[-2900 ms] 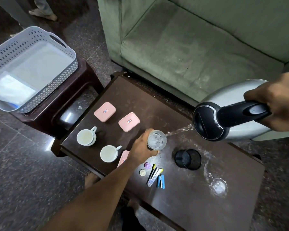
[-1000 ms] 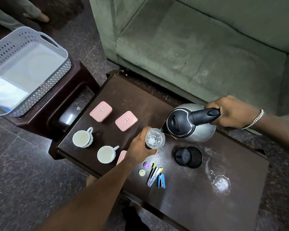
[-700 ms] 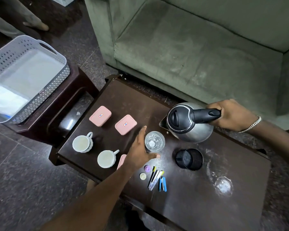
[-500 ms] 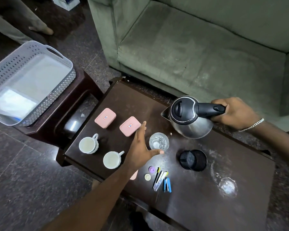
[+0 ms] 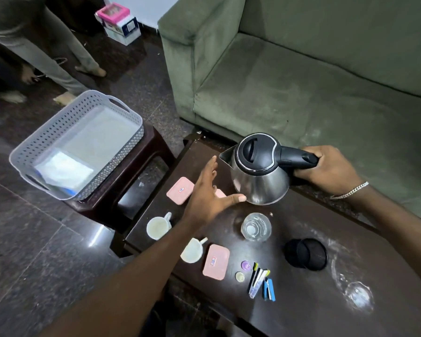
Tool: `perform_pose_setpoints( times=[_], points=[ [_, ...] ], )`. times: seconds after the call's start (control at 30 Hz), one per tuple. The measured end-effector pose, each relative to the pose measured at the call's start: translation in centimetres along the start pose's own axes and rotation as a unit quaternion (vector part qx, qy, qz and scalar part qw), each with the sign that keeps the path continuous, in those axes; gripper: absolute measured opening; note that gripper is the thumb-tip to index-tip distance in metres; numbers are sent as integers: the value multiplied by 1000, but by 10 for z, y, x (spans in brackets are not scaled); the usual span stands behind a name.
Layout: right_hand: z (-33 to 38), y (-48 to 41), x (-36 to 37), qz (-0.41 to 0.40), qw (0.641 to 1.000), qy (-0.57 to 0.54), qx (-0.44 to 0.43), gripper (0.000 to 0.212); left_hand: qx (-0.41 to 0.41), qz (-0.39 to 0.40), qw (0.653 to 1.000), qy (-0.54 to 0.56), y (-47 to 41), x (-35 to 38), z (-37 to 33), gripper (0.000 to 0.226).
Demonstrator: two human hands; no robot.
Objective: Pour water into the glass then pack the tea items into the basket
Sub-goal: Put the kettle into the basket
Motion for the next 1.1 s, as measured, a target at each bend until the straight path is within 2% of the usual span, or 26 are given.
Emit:
perform_pose_setpoints(
  times=[0.33, 0.77, 0.93, 1.1],
  points=[
    [97, -34, 36, 1, 997, -71, -28, 16, 53, -1, 998, 17, -39, -83, -25, 104],
    [216, -109, 119, 15, 983, -176, -40, 18, 111, -73, 991, -6, -99, -236, -49, 113],
    [259, -142, 158, 19, 980, -187, -65, 14, 91, -101, 991, -12, -128, -298, -45, 117],
    [290, -178, 204, 47, 971, -224, -74, 22, 71, -111, 991, -5, -158, -348, -30, 117]
  ],
)
Point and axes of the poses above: each hand's wrist, its own y-axis away from the middle knuckle, its own x-axis out of the palm, z = x × y, the point moved 1 cm from there along -y, towards the middle knuckle, and after that the axes turned 10 degrees about -z, right-handed, at the moved point
